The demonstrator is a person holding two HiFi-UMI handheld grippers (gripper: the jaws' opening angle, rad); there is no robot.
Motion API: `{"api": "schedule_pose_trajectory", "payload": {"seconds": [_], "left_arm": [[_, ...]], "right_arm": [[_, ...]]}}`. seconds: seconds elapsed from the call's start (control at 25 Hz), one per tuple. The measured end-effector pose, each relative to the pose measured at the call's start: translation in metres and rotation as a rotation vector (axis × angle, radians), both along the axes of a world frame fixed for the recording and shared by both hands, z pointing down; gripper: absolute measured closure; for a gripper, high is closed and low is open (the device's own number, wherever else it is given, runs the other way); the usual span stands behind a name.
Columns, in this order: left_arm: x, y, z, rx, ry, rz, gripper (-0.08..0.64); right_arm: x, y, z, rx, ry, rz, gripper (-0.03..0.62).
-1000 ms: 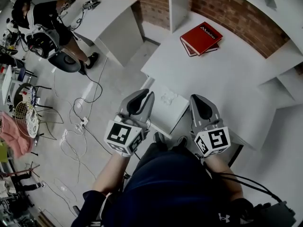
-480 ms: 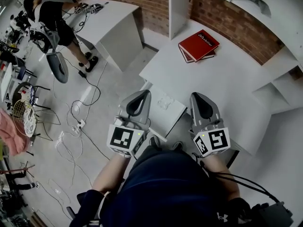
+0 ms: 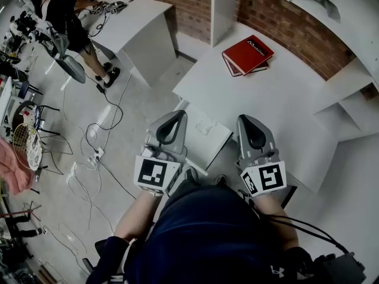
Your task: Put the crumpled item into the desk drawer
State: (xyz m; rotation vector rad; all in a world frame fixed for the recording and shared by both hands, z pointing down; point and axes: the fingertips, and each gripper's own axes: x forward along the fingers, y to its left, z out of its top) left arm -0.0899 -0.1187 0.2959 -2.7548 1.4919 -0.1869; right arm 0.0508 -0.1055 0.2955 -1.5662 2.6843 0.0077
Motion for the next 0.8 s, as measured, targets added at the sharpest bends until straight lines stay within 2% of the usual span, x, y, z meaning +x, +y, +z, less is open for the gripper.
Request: {"api": "schedule_pose_trajectory", "payload": {"seconds": [0.16,0.52,0.68,0.8], "left_arm": [[-0.004,-0.004,0.007,0.015,-0.018,0.012,0.558],[-0.009,-0.008,0.015,-0.024,0.034,0.010,0.558],[-0.006,-0.011,0.016,-0.007,0.011,0.035,0.558],[-0.004,-0.013,0.017,-0.026,0.024,0.030,0.558]], "right_arm": [[-0.004,-0.002,0.004,-0.007,0.011,0.001,0.591],[-0.011,-0.002,0.008,-0.023,0.037,0.013,0.591],[-0.009,-0.004,0.009,-0.027,0.038,0.021,0.591],[-0.009,-0.005,0.011,-0.029,0.036,0.025,0.591]]}}
